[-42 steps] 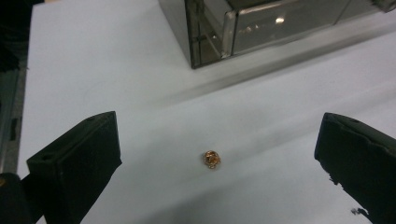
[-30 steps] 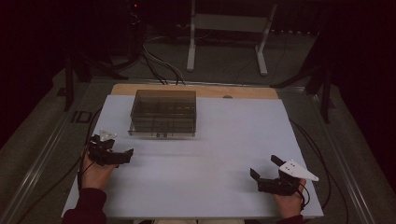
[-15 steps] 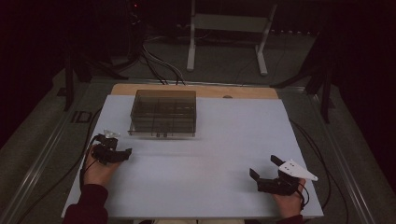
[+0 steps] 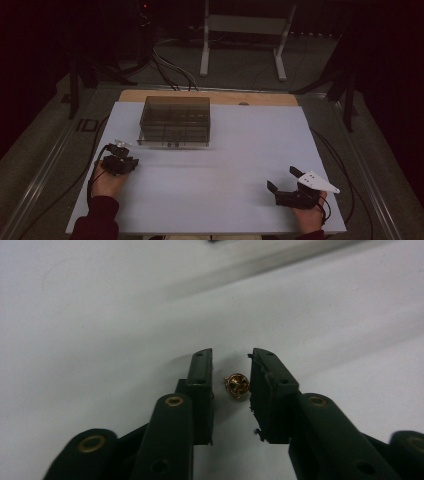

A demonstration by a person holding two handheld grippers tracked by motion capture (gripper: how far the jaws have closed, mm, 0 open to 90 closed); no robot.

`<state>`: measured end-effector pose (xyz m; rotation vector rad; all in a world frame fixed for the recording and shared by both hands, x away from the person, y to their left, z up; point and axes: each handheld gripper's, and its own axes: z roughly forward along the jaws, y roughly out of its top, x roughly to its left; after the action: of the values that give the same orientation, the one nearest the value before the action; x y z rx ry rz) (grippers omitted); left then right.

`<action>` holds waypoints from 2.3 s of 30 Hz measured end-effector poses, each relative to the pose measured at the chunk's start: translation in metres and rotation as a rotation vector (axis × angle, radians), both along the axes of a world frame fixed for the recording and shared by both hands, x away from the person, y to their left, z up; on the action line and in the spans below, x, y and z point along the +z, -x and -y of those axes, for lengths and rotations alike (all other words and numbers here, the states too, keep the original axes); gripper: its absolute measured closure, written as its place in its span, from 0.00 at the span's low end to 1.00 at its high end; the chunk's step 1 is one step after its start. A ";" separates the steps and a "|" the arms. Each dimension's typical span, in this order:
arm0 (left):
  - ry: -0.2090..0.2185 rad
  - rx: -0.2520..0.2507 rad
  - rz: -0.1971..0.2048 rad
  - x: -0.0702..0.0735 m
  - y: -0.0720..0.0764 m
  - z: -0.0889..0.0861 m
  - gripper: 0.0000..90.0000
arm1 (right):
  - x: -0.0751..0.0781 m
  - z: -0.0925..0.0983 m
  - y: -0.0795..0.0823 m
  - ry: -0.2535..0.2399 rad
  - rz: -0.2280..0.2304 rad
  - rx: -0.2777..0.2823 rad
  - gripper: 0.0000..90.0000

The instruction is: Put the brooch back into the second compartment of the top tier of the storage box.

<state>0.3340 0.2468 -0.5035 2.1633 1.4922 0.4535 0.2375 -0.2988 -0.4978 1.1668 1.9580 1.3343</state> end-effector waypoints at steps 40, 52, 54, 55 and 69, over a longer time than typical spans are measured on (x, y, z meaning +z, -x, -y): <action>0.048 -0.004 0.027 0.005 0.000 -0.005 0.87 | -0.001 0.000 -0.001 0.008 -0.015 0.000 0.00; 0.044 0.028 0.001 -0.004 -0.010 -0.005 0.76 | -0.001 -0.001 -0.001 0.009 -0.020 0.003 0.00; 0.030 0.029 0.003 -0.004 -0.010 -0.004 0.80 | -0.001 -0.001 -0.001 0.007 -0.021 0.003 0.00; 0.028 0.028 0.002 -0.004 -0.010 -0.005 0.83 | -0.001 -0.001 -0.001 0.008 -0.022 0.003 0.00; 0.032 0.012 0.002 -0.003 -0.008 -0.006 0.90 | -0.002 -0.001 -0.002 0.011 -0.026 0.006 0.00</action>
<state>0.3424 0.2533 -0.5063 2.1302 1.5016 0.4331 0.2392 -0.2975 -0.4996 1.1799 1.9862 1.3155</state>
